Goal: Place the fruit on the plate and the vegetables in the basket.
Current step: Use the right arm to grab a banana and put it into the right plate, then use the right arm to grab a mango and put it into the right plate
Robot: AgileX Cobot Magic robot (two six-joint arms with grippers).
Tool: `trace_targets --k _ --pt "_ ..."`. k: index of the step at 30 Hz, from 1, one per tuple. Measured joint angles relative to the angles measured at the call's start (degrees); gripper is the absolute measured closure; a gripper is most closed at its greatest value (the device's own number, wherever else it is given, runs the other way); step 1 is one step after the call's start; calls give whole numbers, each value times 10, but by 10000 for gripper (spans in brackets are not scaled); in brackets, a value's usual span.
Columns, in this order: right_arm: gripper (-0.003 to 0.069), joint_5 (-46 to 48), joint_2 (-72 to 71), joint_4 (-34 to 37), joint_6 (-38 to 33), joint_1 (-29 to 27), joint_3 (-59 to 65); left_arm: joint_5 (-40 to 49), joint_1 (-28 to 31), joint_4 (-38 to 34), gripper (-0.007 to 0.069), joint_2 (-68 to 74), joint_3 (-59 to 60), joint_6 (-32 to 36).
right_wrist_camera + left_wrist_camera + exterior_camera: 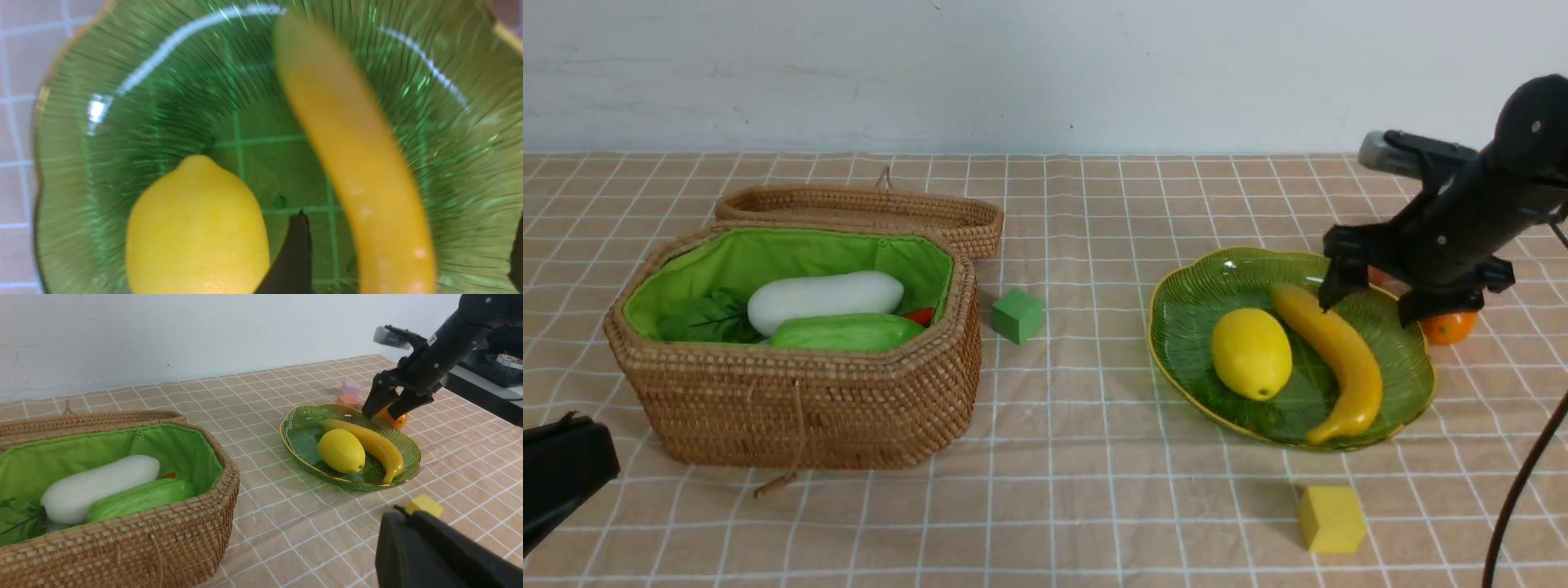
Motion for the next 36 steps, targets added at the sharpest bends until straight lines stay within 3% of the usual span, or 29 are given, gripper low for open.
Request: trace_targets --k 7,11,20,24,32,36 --pt "29 9 -6 -75 59 -60 -59 1 0 0 613 0 0 0" --pt "39 -3 42 -71 64 -92 -84 1 0 0 613 0 0 0" --pt "54 -19 165 -57 58 -93 -146 2 0 0 613 0 0 -2" --pt "113 -14 190 -59 56 -94 -152 2 0 0 613 0 0 -2" --pt "126 20 153 -104 56 -94 -154 3 0 0 614 0 0 -2" --pt "126 68 85 -71 44 -84 -147 3 0 2 614 0 0 -2"
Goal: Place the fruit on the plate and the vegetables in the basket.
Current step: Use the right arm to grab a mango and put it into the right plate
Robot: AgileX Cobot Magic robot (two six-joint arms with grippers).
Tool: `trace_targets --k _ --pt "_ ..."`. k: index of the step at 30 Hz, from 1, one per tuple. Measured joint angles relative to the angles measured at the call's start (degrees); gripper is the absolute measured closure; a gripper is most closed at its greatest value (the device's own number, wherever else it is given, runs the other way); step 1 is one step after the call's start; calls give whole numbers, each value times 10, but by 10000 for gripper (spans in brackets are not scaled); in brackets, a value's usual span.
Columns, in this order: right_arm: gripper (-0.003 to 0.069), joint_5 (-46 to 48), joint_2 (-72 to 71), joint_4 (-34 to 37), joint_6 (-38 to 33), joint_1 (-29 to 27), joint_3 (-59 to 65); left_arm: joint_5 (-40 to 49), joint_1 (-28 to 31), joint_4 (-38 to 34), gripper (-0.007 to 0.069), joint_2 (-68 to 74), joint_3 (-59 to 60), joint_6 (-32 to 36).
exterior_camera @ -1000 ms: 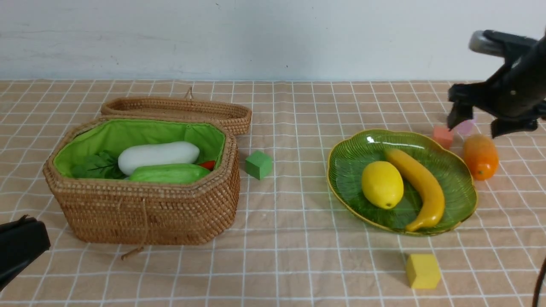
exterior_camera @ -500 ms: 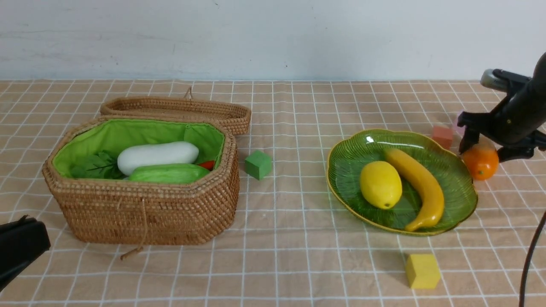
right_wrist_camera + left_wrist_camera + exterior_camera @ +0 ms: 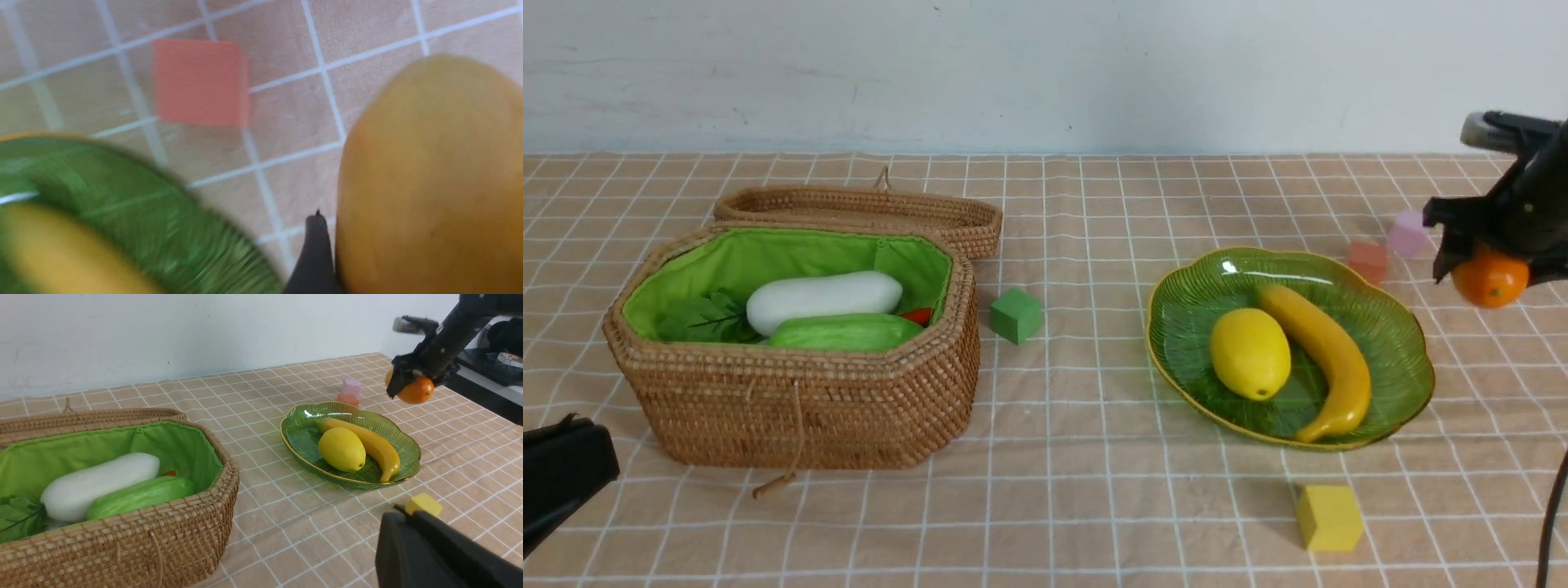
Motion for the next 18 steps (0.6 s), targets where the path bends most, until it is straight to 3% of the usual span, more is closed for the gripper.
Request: trace_targets --k 5,9,13,18 --pt "126 28 -55 84 -66 61 50 0 0 1 614 0 0 0" --pt "126 33 -39 94 -80 105 79 0 0 3 614 0 0 0" --pt "123 24 -27 93 -81 114 81 0 0 4 614 0 0 0" --pt "-9 29 -36 92 -77 115 81 1 0 23 614 0 0 0"
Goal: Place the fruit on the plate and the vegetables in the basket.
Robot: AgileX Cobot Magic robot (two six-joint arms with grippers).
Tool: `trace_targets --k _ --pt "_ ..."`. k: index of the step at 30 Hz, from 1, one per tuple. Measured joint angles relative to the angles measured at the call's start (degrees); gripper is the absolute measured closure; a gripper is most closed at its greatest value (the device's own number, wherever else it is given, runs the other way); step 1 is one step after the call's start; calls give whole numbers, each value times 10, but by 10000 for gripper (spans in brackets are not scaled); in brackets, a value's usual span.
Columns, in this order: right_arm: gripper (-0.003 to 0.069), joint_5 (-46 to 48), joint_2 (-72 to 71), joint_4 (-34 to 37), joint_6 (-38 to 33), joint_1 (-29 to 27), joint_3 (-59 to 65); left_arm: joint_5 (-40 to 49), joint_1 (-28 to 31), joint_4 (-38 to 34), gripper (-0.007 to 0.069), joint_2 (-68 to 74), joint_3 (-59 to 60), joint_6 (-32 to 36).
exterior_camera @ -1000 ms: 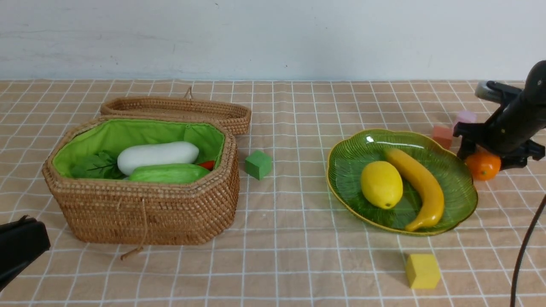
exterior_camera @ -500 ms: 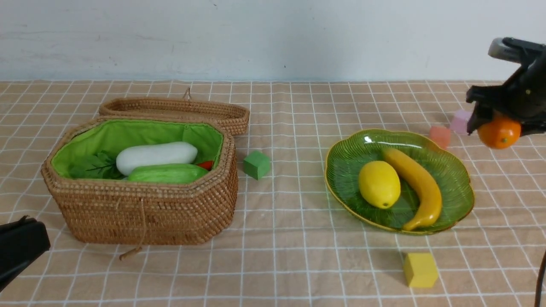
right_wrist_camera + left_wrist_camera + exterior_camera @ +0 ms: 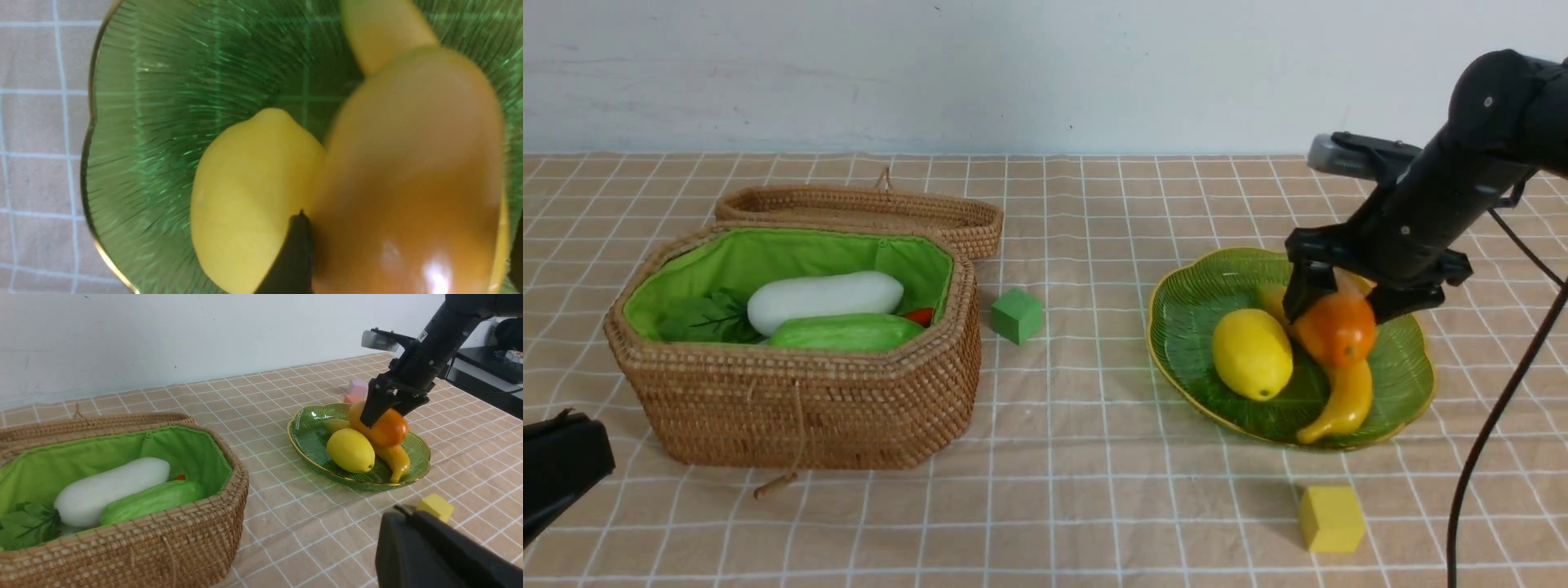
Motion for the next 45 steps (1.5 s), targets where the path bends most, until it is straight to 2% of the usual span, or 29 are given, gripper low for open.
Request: trace_targets --k 4,7,8,13,14,16,19,23,29,31,33,37,45 --pt "-8 15 -31 0 5 0 1 3 0 23 613 0 0 0" --pt "95 45 -101 -1 10 0 5 4 0 27 615 0 0 0" --pt "104 47 -106 -1 10 0 6 4 0 26 616 0 0 0" --pt "421 80 -289 -3 1 1 115 -15 0 25 637 -69 36 -10" --pt "445 80 -297 -3 1 1 121 -19 0 25 637 -74 42 -12" --pt "587 85 -402 -5 -2 1 215 -49 0 23 637 -137 83 -42" --pt "661 85 -514 -5 0 1 316 -80 0 30 637 -185 122 -60" --pt "666 64 -702 -9 39 2 465 -122 0 40 637 -196 176 -66" --pt "658 53 -903 -41 114 2 579 -143 0 42 637 -196 210 -67" --pt "657 44 -930 -49 129 2 595 -142 0 42 637 -196 213 -67" --pt "655 4 -972 -54 153 2 626 -135 0 42 637 -196 217 -67" --pt "650 -82 -1022 -58 156 2 683 -117 0 42 637 -196 217 -67" --pt "641 -120 -1053 -70 158 2 749 -102 0 42 637 -196 217 -67"
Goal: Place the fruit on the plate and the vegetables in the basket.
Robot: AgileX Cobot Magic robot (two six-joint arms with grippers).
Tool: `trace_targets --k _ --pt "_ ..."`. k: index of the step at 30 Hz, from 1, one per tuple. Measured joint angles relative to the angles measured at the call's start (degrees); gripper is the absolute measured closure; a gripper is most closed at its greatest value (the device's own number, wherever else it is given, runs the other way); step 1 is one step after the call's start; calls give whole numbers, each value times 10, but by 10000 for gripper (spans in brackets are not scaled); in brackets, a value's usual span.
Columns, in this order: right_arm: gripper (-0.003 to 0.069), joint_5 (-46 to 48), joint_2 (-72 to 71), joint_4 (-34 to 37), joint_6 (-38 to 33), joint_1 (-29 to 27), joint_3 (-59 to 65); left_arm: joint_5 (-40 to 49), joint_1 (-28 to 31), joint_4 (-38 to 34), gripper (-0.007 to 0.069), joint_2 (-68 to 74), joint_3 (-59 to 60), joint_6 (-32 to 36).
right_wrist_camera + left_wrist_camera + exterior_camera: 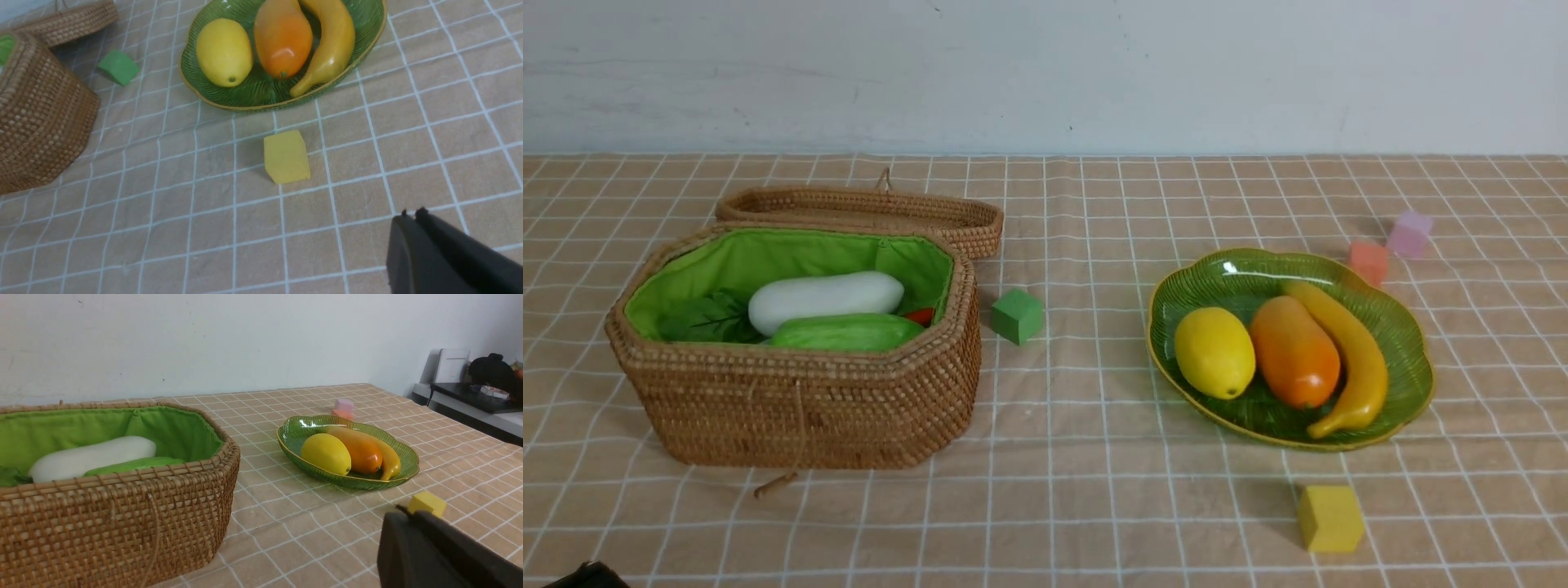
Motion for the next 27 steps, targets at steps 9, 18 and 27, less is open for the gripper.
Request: trace_targets --k 9,18,27 --pt "667 -211 -50 -24 -67 -24 132 2 0 0 637 0 0 -1" --pt "667 -241 -121 -30 -97 -40 245 5 0 1 637 0 0 -1" --pt "666 -238 -122 -30 -97 -40 244 11 0 2 637 0 0 -1"
